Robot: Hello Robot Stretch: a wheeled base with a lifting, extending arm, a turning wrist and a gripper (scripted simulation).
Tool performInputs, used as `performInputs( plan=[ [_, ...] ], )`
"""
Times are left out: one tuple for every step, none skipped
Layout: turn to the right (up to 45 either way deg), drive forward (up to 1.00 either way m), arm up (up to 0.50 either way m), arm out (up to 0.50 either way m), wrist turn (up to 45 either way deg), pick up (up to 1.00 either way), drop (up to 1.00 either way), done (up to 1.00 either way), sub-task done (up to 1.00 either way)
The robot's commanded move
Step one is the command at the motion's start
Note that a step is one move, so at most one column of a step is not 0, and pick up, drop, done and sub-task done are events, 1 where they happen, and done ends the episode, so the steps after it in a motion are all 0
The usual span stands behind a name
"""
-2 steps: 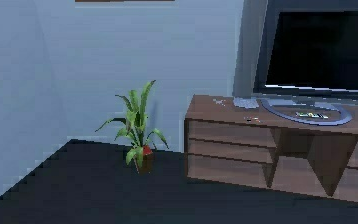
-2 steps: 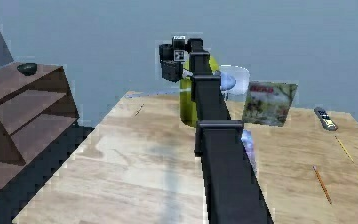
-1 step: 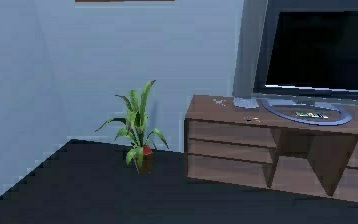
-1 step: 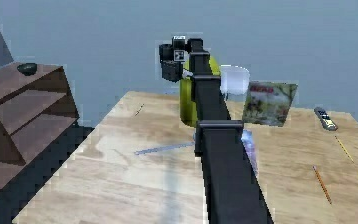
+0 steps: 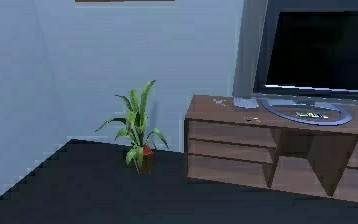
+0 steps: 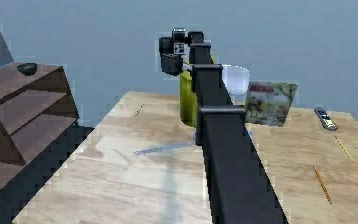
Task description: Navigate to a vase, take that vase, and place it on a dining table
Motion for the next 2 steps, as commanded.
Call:
performInputs(
  plan=[
    [0.0, 0.00, 0.00, -0.08, 0.0, 0.00, 0.00, 0.00, 0.00],
    [0.0, 0.00, 0.00, 0.00, 0.0, 0.00, 0.00, 1.00, 0.00]
  ],
)
